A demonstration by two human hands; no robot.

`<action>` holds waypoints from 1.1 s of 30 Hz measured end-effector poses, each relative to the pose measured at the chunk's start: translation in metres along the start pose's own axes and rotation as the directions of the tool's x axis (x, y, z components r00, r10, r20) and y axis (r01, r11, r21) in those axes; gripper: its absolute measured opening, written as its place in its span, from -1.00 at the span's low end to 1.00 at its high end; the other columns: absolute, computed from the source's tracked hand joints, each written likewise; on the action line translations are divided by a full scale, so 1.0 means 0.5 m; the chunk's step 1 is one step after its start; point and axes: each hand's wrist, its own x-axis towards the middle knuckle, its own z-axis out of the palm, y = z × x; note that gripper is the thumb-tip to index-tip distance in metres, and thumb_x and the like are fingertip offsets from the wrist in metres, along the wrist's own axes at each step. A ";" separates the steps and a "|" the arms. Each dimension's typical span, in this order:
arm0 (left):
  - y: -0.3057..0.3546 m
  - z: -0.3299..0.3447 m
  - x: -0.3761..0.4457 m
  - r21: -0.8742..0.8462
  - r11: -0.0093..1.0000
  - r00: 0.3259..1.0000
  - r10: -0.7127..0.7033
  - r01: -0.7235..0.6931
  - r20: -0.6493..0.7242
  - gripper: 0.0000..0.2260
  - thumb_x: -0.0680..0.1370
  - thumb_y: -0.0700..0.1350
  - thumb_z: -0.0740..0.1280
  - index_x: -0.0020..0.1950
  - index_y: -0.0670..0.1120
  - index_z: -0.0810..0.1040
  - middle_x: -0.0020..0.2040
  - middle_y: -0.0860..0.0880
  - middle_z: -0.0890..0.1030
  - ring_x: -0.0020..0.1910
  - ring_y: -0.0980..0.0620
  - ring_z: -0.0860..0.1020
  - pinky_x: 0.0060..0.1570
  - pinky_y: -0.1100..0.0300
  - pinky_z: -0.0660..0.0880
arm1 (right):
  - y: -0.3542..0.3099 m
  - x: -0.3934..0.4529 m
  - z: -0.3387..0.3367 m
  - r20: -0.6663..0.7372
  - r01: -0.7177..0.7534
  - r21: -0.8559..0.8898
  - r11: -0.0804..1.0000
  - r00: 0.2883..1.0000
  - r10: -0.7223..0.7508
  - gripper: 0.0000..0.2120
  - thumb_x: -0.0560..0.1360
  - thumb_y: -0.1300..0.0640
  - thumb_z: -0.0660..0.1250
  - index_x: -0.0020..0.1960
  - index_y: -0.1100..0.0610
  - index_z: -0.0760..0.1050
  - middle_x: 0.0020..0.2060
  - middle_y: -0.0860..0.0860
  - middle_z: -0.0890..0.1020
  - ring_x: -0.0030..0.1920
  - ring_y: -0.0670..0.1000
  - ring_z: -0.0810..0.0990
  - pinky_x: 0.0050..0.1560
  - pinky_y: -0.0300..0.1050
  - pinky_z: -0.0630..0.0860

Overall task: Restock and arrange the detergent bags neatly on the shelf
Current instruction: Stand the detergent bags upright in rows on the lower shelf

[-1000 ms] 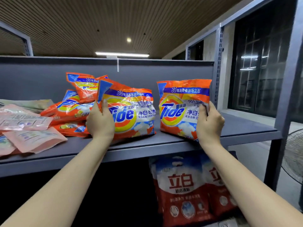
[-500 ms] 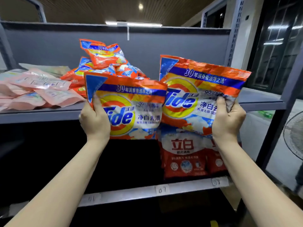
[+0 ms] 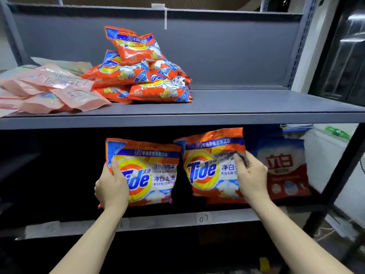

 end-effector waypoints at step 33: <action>-0.359 0.414 0.268 0.019 0.970 0.969 -0.242 0.243 -0.044 -0.52 0.65 0.13 -0.03 0.22 -0.21 0.46 0.07 -0.34 0.56 0.05 -0.37 0.53 0.03 -0.16 0.43 | 0.275 0.205 0.551 0.321 -0.662 0.354 0.661 0.750 0.579 -0.86 0.58 0.15 0.22 -0.09 0.15 0.52 -0.25 0.12 0.61 -0.32 0.05 0.57 -0.36 -0.24 0.49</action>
